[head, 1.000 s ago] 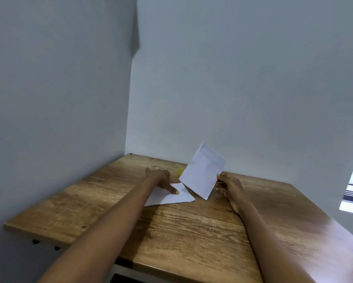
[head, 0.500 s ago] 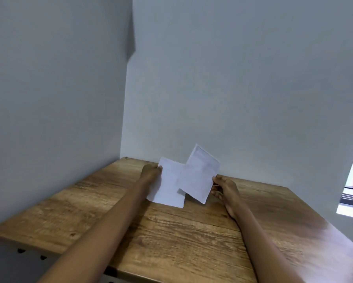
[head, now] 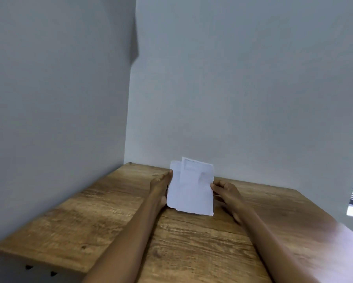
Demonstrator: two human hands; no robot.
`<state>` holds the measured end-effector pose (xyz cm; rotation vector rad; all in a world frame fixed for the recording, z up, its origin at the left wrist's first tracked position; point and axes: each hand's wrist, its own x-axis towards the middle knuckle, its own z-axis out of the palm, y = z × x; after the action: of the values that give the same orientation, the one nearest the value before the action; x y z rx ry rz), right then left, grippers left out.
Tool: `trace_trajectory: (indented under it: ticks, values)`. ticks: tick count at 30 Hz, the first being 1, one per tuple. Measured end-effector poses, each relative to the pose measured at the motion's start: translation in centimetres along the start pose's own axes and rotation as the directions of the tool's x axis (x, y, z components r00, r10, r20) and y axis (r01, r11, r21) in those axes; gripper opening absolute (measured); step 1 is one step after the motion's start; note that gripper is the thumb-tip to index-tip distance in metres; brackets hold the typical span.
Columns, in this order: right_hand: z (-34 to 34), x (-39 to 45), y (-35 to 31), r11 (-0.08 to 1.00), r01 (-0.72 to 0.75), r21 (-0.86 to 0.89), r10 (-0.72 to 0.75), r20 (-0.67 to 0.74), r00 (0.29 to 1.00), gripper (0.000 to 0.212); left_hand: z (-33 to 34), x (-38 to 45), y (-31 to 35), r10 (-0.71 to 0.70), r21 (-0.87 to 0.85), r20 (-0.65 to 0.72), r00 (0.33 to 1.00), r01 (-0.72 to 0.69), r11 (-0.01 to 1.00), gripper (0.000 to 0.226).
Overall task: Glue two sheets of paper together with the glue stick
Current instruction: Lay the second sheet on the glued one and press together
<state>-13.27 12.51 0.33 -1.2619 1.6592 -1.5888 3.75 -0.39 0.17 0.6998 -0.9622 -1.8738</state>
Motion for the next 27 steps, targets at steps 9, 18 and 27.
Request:
trace_trajectory:
  ticks: [9, 18, 27]
  values:
    - [1.2, 0.1, -0.3, 0.997, -0.021, -0.074, 0.016, -0.069, 0.997, 0.017, 1.0, -0.6, -0.6, 0.013, -0.003, 0.017, 1.0, -0.013, 1.0, 0.016]
    - [1.1, 0.0, -0.6, 1.0, 0.007, -0.02, -0.011, -0.202, 0.979, 0.015, 1.3, -0.6, -1.2, 0.028, 0.079, 0.078, 0.997, -0.034, 0.996, 0.025]
    - [1.2, 0.1, -0.6, 0.997, -0.01, -0.076, -0.004, -0.184, 0.983, 0.015, 1.0, -0.5, -1.2, 0.016, 0.119, 0.084, 0.996, -0.026, 0.993, 0.035]
